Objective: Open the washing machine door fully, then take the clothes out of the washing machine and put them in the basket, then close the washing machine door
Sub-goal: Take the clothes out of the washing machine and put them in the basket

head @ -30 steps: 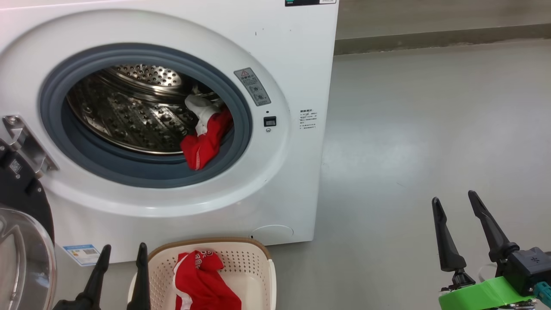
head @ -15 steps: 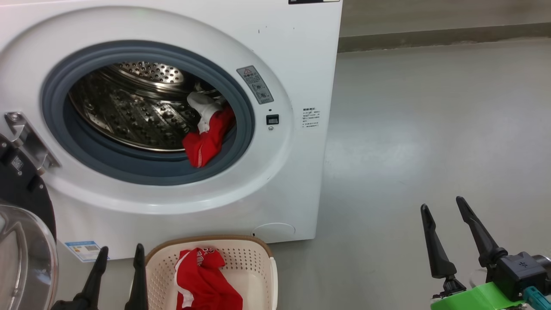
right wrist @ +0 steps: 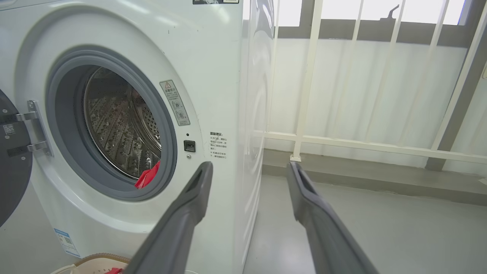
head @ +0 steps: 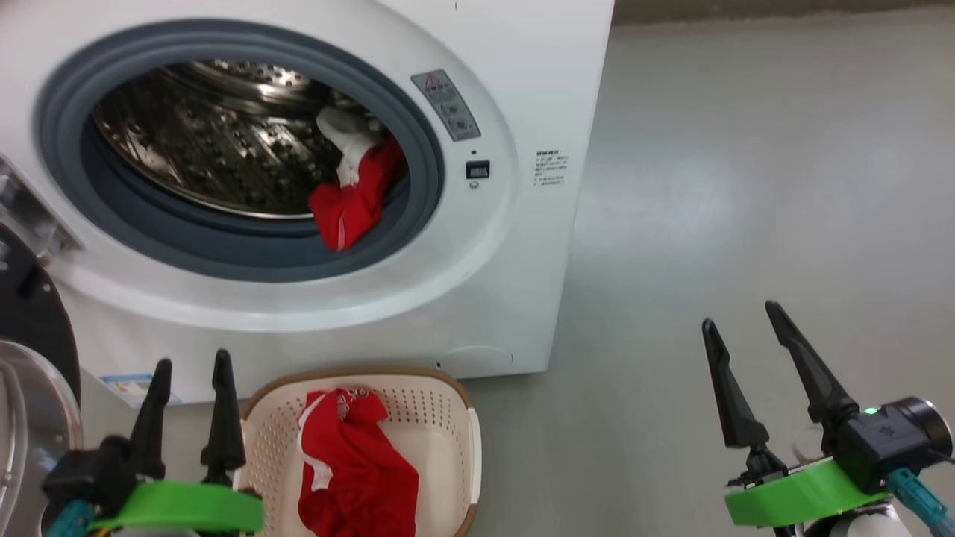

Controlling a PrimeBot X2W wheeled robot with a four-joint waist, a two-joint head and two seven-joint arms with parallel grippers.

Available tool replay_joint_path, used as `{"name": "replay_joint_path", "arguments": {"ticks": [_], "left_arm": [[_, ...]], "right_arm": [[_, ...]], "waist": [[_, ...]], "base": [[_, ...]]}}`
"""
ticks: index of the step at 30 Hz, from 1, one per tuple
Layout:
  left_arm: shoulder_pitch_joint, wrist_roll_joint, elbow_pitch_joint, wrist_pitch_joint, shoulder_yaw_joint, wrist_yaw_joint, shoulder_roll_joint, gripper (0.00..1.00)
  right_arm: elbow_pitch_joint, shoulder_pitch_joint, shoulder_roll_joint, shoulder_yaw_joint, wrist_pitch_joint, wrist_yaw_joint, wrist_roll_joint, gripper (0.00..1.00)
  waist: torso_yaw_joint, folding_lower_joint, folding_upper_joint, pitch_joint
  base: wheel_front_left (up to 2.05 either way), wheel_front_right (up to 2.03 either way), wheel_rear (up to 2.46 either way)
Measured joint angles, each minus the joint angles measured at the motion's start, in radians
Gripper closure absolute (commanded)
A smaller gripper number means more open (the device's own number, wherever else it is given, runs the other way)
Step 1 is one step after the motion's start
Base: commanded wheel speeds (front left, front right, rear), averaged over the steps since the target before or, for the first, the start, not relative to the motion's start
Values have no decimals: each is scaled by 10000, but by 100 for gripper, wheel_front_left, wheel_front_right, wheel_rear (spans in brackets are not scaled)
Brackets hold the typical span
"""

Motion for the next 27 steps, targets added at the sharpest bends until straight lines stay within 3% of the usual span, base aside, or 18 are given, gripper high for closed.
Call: {"name": "replay_joint_path", "arguments": {"ticks": [6,11,27], "left_arm": [[-1182,-125,594,0,23,-8,-42,0],[-2507,-288,1218,0,-13,-274,-27,0],[-6686,-105,3346,-46,56,-430,502,0]], "right_arm": [[-100,-499,-19,88,0,0,-12,0],[-100,-965,-35,336,0,0,-13,0],[-355,-2590,-102,309,0,0,8,0]], "waist": [[26,0,0,712],[19,0,0,1361],[-364,0,0,3539]], "base": [[0,0,0],[0,0,0],[0,0,0]]}}
